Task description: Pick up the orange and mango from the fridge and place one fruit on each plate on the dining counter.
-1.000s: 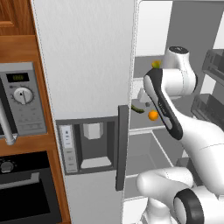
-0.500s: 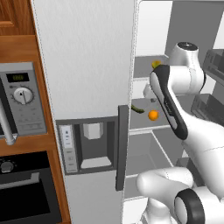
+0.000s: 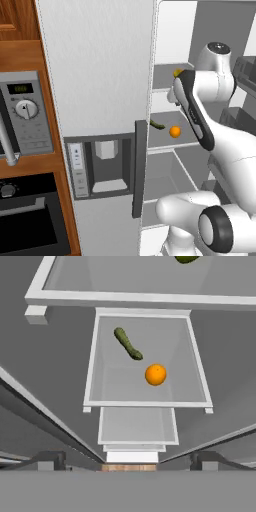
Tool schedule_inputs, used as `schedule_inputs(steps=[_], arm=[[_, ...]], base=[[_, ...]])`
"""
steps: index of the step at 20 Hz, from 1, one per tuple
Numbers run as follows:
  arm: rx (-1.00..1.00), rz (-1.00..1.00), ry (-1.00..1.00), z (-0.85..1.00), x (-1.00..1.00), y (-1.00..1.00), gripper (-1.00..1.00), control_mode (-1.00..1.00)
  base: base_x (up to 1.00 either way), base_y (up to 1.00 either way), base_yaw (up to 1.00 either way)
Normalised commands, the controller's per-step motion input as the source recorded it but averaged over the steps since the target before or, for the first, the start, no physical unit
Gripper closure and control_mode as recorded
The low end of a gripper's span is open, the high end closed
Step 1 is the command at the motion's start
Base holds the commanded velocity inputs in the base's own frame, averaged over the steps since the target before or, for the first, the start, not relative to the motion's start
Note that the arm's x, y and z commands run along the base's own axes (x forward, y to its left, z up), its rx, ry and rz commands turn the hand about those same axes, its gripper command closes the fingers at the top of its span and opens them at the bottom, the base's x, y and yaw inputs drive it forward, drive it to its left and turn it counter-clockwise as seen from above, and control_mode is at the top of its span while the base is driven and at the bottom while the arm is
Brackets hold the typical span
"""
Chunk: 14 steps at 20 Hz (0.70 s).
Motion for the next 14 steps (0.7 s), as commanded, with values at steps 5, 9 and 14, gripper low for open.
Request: schedule_inputs(steps=[5, 9, 14], arm=[[-0.01, -0.01, -0.02, 0.25, 0.49, -0.13, -1.00, -1.00], [-0.02, -0.02, -0.01, 0.18, 0.52, -0.11, -1.00, -1.00], [0.00, -0.01, 0.00, 0.12, 0.55, -0.24, -1.00, -1.00]], base=[[0.00, 0.00, 0.00], [0.00, 0.00, 0.00], [0.00, 0.00, 0.00]])
